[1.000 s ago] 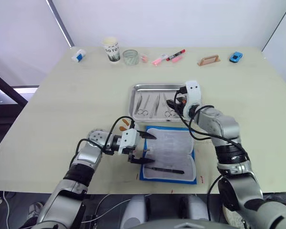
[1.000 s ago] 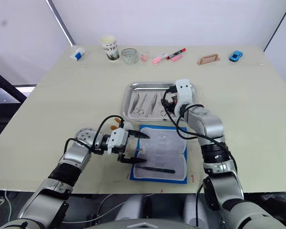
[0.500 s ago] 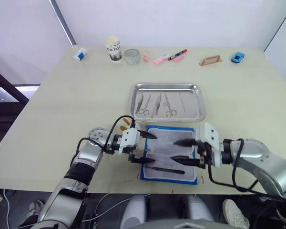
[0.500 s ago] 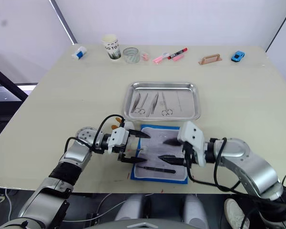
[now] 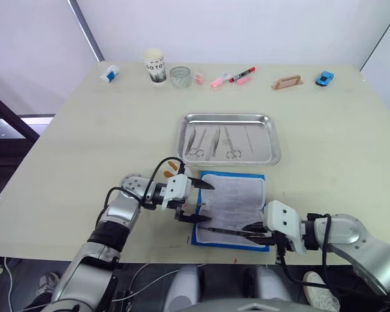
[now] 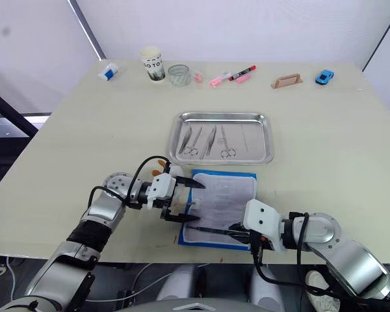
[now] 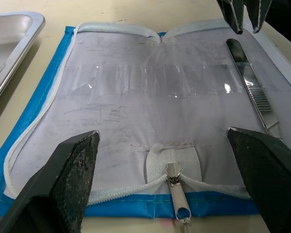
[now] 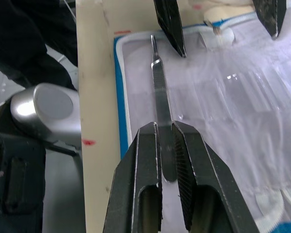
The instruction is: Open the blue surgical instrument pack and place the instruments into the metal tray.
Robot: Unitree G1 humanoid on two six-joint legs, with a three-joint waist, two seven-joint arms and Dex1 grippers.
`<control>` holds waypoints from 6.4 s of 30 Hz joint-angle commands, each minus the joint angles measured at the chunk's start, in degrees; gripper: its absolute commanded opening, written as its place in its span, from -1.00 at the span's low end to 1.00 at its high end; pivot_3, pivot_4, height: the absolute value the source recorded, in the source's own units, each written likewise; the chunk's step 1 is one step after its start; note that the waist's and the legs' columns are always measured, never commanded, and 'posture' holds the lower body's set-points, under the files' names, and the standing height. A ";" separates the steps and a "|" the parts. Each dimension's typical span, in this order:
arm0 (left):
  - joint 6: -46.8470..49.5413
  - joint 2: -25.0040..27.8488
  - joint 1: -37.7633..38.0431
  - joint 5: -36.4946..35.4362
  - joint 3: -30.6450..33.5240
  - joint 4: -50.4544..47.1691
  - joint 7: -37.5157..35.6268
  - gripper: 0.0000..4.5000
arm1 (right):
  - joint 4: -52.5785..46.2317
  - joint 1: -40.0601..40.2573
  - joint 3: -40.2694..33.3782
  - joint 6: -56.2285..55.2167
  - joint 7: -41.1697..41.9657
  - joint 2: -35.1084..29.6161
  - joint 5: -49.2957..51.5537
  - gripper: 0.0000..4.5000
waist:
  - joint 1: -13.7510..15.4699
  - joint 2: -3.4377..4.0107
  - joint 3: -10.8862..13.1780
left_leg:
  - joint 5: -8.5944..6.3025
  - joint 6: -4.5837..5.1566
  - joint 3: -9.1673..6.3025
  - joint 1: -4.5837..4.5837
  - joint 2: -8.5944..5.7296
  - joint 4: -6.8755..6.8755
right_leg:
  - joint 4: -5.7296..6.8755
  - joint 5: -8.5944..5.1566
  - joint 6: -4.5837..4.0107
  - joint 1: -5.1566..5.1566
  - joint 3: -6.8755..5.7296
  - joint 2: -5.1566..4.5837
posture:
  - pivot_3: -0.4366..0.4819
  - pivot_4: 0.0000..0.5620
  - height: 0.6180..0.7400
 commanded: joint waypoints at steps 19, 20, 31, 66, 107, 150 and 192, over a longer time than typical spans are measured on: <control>2.21 1.41 1.77 2.74 -1.94 3.24 -0.54 1.00 | 1.99 0.04 2.67 -3.51 -0.69 0.71 -4.71 -0.42 | 0.00 -0.10 0.06 | 0.00 0.00 -0.03 0.01 0.00 0.00 | 0.00 0.00 -0.01 0.01 -0.01 0.02 | -0.05 -0.47 1.00; 2.19 1.41 1.72 2.76 -1.95 3.32 -0.57 1.00 | 2.07 0.08 2.72 -3.60 -0.70 0.78 -4.88 -0.42 | 0.01 -0.10 0.06 | 0.00 0.00 -0.02 0.01 0.00 0.00 | 0.00 0.00 0.00 0.01 -0.01 0.02 | -0.05 -0.47 1.00; 2.35 1.35 1.71 2.79 -1.99 3.28 -0.49 1.00 | 4.76 -1.10 5.68 -6.28 -1.23 2.68 -9.50 -0.42 | 0.00 -0.11 0.05 | 0.00 0.00 -0.02 0.02 0.00 0.00 | 0.01 0.00 0.00 0.01 -0.01 0.04 | -0.05 -0.47 1.00; 2.02 1.51 1.43 2.93 -1.78 4.04 -0.27 1.00 | 8.16 3.79 7.26 -7.21 -1.67 2.52 -13.45 -0.99 | 0.00 -0.26 -0.32 | 0.00 0.00 -0.03 0.09 0.00 0.00 | 0.02 0.01 -0.01 0.09 0.00 0.07 | -0.05 -0.47 1.00; 1.64 0.37 1.18 3.08 -2.56 4.40 1.08 1.00 | -2.79 -2.13 -0.32 3.34 4.83 -9.00 -8.33 -0.99 | 0.11 -0.32 -0.54 | 0.00 0.00 -0.04 0.06 -0.01 0.04 | 0.02 0.01 -0.02 0.09 0.01 0.05 | -0.05 -0.47 1.00; 0.93 -0.27 0.54 3.31 -2.46 5.86 1.76 1.00 | 1.85 -9.66 -22.68 10.88 -2.53 -2.67 10.83 -0.99 | 0.30 -0.13 -0.54 | 0.00 -0.01 -0.11 0.04 -0.08 0.08 | 0.07 0.04 0.02 0.13 0.04 0.06 | -0.05 -0.47 1.00; 2.01 -0.58 2.65 3.09 -1.67 3.25 3.71 1.00 | 43.76 -40.55 -23.92 23.78 -44.81 38.16 -5.56 0.30 | -0.09 0.37 -0.50 | 0.01 0.01 -0.14 0.07 -0.22 0.09 | 0.56 0.06 0.13 -0.01 0.24 0.01 | -0.05 -0.47 1.00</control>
